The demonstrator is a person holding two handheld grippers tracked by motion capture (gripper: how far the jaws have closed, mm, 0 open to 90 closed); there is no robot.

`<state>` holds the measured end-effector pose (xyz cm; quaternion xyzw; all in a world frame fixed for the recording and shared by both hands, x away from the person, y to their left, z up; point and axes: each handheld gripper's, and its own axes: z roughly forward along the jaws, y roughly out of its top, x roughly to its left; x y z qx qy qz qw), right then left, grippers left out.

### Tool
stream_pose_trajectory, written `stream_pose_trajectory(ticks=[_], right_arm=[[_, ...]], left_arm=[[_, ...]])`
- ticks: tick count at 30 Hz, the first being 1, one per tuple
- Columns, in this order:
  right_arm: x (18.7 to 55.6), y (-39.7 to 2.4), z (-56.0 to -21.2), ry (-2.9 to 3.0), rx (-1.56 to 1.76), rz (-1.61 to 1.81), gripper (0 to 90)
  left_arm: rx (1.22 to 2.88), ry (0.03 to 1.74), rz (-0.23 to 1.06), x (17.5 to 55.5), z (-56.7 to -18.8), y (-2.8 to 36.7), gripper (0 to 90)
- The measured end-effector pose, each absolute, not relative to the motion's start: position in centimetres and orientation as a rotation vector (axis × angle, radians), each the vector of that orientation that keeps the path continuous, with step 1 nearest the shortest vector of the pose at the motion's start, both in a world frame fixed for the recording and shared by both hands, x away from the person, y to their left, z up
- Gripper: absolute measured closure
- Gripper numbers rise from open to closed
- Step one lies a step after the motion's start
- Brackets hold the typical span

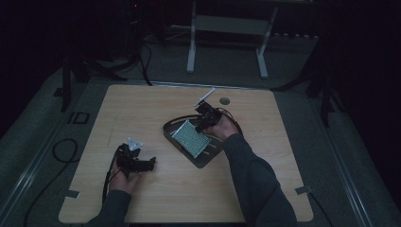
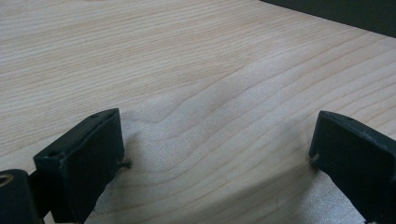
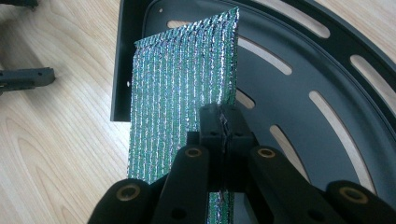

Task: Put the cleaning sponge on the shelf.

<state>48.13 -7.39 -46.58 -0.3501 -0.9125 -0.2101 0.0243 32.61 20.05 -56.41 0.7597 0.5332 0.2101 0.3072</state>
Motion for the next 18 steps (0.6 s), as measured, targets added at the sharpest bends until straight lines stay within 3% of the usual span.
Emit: stream_pose_trajectory(ticks=[18], right_arm=[[48.88,-6.39,-46.87,-2.821,-1.111,-0.655,89.0]], left_arm=[[2.009,1.411,0.555,32.61,-56.41,20.05,3.2]])
